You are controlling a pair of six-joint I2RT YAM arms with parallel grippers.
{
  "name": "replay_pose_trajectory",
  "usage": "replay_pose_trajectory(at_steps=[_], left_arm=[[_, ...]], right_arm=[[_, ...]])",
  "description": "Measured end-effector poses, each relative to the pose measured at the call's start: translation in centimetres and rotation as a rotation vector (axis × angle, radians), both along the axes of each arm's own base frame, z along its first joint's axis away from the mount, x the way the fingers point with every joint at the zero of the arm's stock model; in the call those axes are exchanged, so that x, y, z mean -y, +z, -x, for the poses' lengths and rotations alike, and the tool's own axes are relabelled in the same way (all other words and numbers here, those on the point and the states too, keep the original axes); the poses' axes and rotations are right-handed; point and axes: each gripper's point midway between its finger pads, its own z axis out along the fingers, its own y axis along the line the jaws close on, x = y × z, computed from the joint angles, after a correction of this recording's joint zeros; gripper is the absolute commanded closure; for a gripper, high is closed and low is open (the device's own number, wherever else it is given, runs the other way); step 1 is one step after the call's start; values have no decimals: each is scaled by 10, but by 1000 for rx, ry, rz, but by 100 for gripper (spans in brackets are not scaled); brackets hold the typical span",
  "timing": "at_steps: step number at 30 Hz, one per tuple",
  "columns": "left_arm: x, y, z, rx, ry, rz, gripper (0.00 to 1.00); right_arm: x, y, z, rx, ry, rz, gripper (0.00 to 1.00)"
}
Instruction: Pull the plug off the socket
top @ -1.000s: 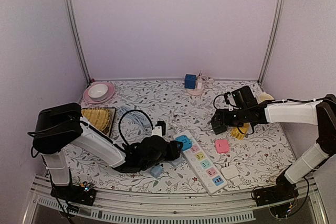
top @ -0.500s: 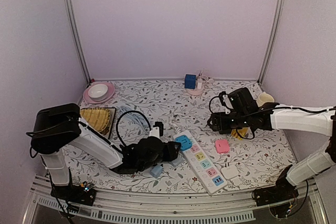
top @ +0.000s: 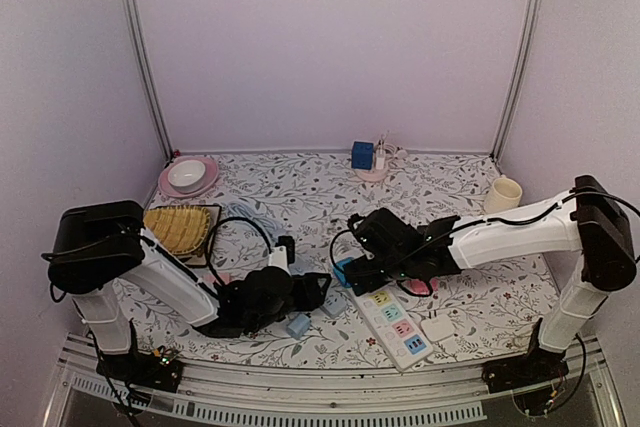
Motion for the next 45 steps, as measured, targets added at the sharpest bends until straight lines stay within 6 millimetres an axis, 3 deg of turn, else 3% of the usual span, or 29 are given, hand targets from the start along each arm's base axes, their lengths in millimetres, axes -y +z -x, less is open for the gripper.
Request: replay_pose_trajectory(at_steps=[7, 12, 17, 23, 30, 39, 45], left_arm=[[-5, 0, 0, -3, 16, 13, 43], [-5, 0, 0, -4, 18, 16, 43], [-5, 0, 0, -5, 19, 19, 43], [-5, 0, 0, -6, 19, 19, 43], [-4, 0, 0, -6, 21, 17, 43], [-4, 0, -1, -6, 22, 11, 43], [-4, 0, -1, -7, 23, 10, 43]], right_arm=[[-27, -10, 4, 44, 21, 88, 12], [-28, -21, -2, 59, 2, 154, 15], [-22, -31, -8, 72, -27, 228, 26], [-25, -25, -11, 85, -45, 228, 37], [-23, -19, -12, 95, -50, 230, 38], [-14, 6, -15, 138, -80, 223, 39], [-9, 14, -17, 147, -103, 219, 52]])
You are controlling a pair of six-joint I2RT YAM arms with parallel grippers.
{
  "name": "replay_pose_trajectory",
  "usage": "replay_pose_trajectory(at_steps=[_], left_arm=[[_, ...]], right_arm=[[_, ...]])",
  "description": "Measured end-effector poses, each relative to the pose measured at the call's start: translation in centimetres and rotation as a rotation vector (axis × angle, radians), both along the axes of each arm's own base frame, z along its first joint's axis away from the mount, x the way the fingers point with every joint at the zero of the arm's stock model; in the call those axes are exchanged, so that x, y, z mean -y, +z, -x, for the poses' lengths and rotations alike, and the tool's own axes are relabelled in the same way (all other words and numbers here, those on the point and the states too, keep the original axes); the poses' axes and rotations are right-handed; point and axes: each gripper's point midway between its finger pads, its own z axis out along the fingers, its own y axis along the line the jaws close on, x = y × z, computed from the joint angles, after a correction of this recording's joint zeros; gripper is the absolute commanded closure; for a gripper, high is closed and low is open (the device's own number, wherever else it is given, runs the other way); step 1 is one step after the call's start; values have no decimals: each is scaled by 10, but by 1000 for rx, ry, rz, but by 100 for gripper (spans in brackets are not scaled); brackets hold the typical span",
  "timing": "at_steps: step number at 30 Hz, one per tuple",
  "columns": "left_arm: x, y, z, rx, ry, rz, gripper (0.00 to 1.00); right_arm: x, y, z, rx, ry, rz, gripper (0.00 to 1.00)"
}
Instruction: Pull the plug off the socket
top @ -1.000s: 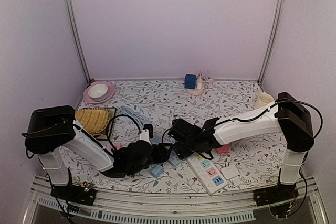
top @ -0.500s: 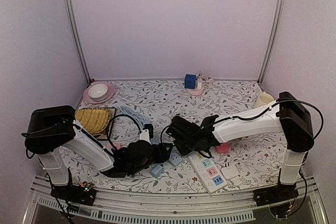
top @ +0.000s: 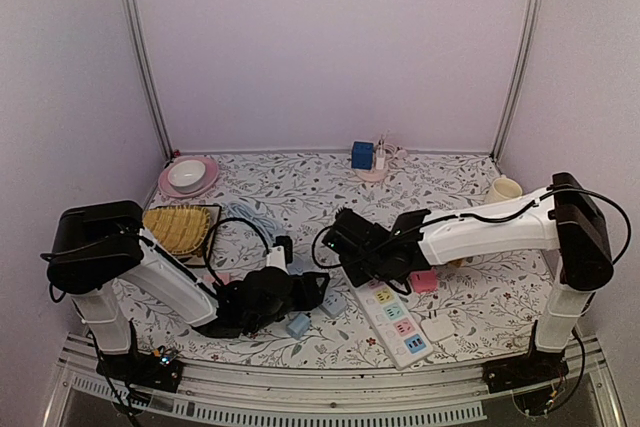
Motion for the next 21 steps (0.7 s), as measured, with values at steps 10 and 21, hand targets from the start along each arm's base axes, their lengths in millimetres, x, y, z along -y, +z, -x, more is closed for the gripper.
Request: replay_pose_trajectory(at_steps=[10, 21], left_arm=[[0, 0, 0, 0, 1, -2, 43], [2, 0, -1, 3, -1, -11, 43]], right_arm=[[7, -4, -11, -33, -30, -36, 63], [0, -14, -11, -86, -5, -102, 96]])
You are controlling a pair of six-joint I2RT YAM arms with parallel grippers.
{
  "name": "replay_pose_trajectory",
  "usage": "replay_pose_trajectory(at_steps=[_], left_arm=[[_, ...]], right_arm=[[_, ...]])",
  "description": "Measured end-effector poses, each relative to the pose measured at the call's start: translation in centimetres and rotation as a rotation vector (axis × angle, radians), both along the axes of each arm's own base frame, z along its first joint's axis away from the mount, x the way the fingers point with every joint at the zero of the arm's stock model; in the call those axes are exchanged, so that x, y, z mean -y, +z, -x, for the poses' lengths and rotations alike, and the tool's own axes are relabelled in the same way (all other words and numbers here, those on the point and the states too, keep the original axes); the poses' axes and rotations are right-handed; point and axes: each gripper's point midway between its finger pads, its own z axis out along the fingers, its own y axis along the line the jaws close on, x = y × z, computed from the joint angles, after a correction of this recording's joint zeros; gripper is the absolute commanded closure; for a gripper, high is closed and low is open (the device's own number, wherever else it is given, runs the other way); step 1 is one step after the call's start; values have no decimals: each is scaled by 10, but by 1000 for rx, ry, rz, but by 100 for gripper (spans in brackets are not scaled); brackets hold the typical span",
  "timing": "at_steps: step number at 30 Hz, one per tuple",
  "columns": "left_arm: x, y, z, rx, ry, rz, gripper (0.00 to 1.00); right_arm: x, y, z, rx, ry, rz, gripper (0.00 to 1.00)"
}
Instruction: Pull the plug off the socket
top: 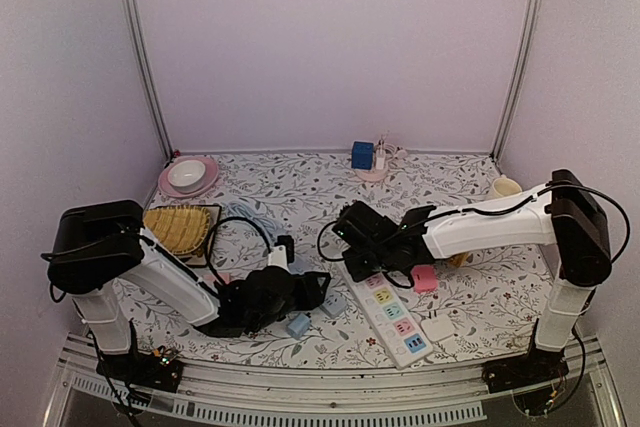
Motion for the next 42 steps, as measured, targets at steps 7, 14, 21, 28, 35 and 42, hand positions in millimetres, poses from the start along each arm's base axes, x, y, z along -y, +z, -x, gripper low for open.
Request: replay_pose_trajectory(at_steps=[7, 14, 21, 28, 35, 42], left_arm=[[3, 0, -1, 4, -2, -11, 43], [8, 0, -3, 8, -8, -26, 43], [17, -1, -7, 4, -6, -51, 43], [27, -2, -12, -6, 3, -85, 43], [38, -7, -19, -14, 18, -125, 43], [39, -7, -19, -16, 18, -132, 43]], right_arm=[[-6, 2, 9, -43, 27, -75, 96], [-10, 15, 24, -84, 61, -147, 96], [-14, 16, 33, -90, 75, -161, 97], [-12, 19, 32, -74, 67, -159, 96], [-8, 44, 29, -25, 58, -191, 96], [-11, 75, 24, 34, 56, -257, 96]])
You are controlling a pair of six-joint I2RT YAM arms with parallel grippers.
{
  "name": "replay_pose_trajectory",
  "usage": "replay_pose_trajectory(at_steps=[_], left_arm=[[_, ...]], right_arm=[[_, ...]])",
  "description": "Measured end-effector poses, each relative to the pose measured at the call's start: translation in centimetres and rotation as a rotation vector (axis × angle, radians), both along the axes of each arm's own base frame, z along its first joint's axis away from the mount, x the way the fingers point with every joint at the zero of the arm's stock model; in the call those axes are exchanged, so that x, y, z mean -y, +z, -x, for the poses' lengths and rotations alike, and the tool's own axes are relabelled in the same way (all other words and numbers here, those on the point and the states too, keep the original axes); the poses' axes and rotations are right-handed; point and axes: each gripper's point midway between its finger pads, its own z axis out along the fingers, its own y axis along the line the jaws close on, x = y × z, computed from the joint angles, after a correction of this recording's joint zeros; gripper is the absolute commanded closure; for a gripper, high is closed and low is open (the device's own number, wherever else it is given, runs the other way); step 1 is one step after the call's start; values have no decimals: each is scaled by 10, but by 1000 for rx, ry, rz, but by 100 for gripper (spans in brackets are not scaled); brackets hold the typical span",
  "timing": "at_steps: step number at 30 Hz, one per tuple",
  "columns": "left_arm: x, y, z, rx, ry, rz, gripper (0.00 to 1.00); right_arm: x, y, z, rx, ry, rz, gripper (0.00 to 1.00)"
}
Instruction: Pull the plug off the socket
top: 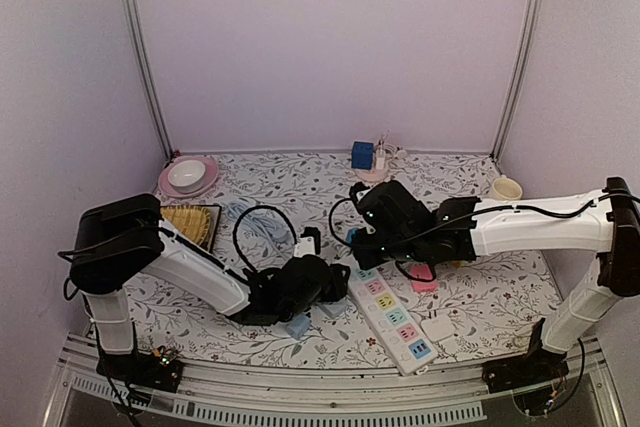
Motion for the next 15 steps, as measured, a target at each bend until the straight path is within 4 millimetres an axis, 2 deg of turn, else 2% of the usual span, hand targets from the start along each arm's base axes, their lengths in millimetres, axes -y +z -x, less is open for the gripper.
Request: replay_pose_trajectory(at_steps=[8, 11, 15], left_arm=[[0, 0, 0, 0, 0, 0, 43], [0, 0, 0, 2, 0, 5, 43], [-1, 0, 0, 5, -1, 14, 43]], right_arm=[[9, 1, -9, 8, -31, 3, 96], [24, 1, -16, 8, -62, 0, 96], [57, -9, -20, -8, -117, 3, 96]])
